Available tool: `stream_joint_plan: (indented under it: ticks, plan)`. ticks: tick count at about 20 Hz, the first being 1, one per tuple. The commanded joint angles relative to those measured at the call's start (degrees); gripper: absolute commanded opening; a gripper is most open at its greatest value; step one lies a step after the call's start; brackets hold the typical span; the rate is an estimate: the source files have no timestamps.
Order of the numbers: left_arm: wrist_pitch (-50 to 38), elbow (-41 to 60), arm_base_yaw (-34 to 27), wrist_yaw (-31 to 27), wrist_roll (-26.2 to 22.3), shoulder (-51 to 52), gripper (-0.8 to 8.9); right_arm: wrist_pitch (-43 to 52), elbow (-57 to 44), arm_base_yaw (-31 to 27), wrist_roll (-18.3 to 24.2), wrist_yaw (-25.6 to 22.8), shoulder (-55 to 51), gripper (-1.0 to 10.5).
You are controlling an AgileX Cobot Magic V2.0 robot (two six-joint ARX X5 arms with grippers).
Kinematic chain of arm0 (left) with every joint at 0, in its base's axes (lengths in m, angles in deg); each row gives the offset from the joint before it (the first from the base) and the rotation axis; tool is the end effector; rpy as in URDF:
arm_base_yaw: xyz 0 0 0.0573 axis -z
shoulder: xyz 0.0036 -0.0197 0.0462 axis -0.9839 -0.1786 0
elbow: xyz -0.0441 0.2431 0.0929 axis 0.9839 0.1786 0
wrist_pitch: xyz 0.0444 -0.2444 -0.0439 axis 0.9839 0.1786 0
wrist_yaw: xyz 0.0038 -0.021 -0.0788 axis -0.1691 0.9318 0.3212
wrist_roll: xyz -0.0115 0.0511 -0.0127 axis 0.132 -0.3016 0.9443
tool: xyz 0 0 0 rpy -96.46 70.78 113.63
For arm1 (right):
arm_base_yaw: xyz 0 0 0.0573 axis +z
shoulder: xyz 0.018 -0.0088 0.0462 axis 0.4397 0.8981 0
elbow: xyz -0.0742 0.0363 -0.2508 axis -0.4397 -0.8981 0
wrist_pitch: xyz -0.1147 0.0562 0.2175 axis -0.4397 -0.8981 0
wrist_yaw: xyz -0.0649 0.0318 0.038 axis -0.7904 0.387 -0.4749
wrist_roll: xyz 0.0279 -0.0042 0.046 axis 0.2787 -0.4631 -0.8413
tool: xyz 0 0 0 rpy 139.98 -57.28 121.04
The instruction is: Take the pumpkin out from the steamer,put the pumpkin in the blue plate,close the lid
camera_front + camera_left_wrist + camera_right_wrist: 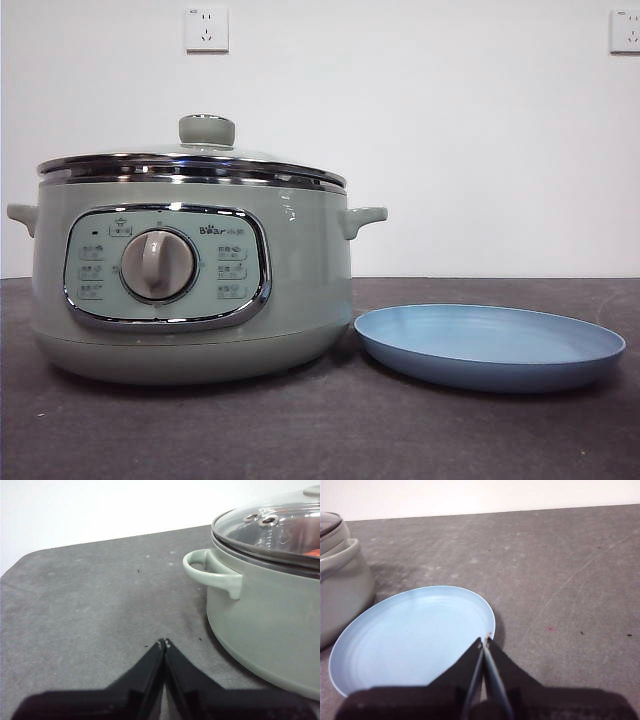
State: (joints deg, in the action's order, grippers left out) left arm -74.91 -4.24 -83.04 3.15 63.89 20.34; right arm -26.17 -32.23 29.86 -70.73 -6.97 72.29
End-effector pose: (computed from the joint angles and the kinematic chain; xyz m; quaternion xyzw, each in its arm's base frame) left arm 0.0955 0.0019 0.1527 0.0535 0.0779 -0.0412 0.9947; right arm 0.0921 0.0112 0.1545 0.0247 0.1096 0.1179 0.9867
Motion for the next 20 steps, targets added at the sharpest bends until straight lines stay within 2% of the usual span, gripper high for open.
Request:
stream_joint_plan:
  ticks: [1, 3, 8, 10, 14, 18, 20]
  plan:
    - [-0.17, 0.92, -0.22, 0.85, 0.02, 0.17, -0.02, 0.33, -0.66, 0.04, -1.01, 0.11, -0.02, 0.0]
    - [-0.24, 0.92, -0.13, 3.02, 2.4, 0.17, -0.02, 0.35, -0.66, 0.04, -4.28, 0.5, -0.02, 0.0]
    - [-0.66, 0.92, -0.04, 12.72, 15.63, 0.17, -0.02, 0.35, -0.66, 0.04, -18.62, 0.39, -0.02, 0.0]
    - [-0.83, 0.92, -0.04, 15.82, 19.21, 0.17, -0.02, 0.37, -0.66, 0.04, -21.4, 0.37, -0.02, 0.0]
    - [-1.2, 0.92, -0.04, 16.9, 25.77, 0.17, -0.02, 0.48, -0.66, 0.04, -22.03, 0.33, -0.02, 0.0]
    - [-1.46, 0.92, -0.07, 16.5, 27.19, 0.17, -0.06, 0.46, -0.61, 0.04, -22.05, 0.48, -0.02, 0.0]
    - [-1.6, 0.7, -0.07, 16.46, 29.44, 0.17, -0.08, 0.44, -0.46, 0.04, -22.36, 0.44, -0.02, 0.0]
